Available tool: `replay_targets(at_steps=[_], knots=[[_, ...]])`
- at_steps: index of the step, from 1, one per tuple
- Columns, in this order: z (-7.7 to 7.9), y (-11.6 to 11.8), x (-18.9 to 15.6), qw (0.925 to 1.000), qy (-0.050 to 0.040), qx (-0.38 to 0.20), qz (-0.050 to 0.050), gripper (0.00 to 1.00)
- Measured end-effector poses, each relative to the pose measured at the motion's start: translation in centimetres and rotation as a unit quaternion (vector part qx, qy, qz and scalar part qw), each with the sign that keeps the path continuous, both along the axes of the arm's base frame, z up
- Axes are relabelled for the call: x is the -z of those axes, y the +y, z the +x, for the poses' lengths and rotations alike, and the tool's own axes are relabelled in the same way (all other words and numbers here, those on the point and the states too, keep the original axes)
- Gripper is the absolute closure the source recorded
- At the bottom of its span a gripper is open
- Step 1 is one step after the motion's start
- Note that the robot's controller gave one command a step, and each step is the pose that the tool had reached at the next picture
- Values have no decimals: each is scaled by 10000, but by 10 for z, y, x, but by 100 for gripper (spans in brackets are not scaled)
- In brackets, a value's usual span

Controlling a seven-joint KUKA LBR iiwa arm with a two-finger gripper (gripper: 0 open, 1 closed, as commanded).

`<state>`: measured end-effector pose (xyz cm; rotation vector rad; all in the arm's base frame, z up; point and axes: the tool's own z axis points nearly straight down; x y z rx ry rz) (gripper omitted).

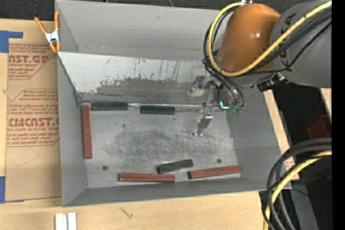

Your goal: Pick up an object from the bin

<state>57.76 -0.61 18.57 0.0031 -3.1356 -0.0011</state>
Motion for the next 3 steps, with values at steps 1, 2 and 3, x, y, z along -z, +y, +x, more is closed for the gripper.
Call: replay_targets(at_steps=[1, 2, 3], knots=[[2, 0, -5, 10000, -39, 1, 0, 0], [-25, 12, 55, 10000, -61, 5, 3, 0], [-32, 32, 110, 9994, -64, -327, 0, 100]])
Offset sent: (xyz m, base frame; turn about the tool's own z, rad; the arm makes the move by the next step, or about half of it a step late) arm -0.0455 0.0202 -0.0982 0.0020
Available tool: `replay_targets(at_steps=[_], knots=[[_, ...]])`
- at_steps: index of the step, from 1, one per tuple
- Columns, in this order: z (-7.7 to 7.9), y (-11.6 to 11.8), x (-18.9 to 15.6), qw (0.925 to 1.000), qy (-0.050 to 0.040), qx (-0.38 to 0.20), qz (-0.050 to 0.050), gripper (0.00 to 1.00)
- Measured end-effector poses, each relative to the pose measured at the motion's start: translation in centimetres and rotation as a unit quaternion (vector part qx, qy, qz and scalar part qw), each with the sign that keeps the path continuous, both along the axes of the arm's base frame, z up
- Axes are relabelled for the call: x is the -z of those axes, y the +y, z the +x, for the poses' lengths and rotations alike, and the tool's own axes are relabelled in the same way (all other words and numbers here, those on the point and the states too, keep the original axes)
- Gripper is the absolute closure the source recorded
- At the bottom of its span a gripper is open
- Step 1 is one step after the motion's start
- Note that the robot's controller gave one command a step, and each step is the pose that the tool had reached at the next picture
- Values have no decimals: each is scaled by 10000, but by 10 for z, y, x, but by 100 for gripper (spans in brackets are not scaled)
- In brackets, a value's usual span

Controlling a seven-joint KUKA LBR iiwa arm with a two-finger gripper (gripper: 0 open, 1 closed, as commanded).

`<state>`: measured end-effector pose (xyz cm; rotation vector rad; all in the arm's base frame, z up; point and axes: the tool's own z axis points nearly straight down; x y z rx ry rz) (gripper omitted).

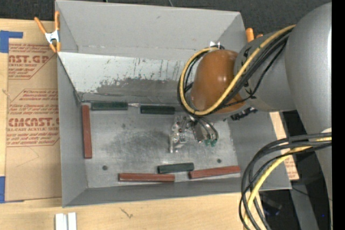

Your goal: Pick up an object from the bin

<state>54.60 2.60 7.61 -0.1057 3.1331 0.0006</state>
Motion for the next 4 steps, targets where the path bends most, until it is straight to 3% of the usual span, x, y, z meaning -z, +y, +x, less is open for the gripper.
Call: replay_targets(at_steps=[1, 2, 3, 4], knots=[[0, 0, 0, 10000, -1, 0, 0, 100], [-2, 6, -43, 9995, 27, 328, 4, 0], [-2, 6, -43, 9995, 28, 326, 3, 0], [-54, 30, 0, 9946, -31, -1040, -17, 100]])
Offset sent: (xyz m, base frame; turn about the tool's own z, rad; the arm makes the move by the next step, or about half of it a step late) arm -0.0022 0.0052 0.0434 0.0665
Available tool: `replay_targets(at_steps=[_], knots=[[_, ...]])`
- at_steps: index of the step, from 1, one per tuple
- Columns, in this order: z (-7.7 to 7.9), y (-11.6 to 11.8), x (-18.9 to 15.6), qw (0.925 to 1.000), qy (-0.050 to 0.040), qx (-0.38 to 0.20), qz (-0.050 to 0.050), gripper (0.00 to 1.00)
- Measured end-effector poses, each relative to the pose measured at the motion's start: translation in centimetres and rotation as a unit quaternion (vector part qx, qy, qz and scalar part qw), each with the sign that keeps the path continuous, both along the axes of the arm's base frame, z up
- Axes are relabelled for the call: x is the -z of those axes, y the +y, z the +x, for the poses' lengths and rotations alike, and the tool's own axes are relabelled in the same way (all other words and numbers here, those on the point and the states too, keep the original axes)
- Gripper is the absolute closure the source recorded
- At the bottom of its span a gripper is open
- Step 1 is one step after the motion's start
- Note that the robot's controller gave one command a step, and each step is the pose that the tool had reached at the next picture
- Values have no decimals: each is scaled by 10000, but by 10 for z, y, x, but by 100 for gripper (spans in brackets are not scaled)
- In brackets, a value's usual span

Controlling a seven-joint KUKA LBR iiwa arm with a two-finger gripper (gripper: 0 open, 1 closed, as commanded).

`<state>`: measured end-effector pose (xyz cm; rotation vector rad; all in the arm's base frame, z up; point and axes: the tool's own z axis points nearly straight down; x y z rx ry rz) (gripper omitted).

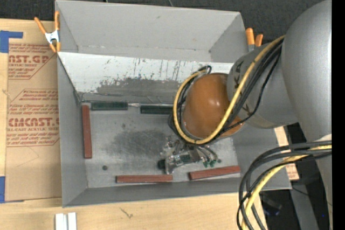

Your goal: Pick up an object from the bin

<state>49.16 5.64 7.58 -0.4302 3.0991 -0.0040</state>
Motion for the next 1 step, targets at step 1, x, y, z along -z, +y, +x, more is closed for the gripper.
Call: replay_targets(at_steps=[1], knots=[[0, 0, 0, 10000, 0, 1, 0, 100]])
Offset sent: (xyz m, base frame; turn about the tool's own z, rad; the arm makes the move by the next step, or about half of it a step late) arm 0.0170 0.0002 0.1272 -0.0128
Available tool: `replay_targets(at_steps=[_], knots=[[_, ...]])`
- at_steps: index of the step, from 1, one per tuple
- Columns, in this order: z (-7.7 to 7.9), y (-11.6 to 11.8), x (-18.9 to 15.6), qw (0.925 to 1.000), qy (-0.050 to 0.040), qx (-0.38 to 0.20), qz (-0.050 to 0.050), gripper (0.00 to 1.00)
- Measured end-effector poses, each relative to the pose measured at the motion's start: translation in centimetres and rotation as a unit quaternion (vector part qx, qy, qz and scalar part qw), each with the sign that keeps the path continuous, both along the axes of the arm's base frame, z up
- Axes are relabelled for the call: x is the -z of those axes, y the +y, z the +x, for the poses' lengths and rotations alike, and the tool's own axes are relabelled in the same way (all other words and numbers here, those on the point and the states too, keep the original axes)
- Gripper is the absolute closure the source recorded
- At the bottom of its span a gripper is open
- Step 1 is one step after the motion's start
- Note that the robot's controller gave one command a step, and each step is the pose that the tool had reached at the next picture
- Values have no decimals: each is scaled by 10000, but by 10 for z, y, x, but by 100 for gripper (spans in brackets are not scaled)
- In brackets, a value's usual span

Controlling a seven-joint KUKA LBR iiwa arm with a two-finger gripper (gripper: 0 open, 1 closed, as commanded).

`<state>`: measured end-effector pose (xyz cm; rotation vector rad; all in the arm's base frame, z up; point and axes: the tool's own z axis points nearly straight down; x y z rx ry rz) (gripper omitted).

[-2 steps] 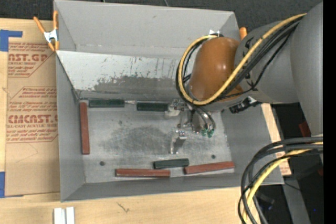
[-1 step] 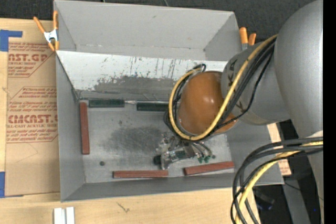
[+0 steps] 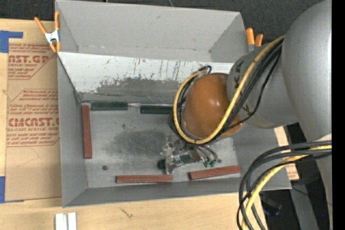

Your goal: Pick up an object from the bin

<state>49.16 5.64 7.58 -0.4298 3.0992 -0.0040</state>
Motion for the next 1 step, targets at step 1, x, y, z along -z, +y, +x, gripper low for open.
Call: replay_targets(at_steps=[1], knots=[[17, 1, -127, 10000, 56, -68, 6, 100]])
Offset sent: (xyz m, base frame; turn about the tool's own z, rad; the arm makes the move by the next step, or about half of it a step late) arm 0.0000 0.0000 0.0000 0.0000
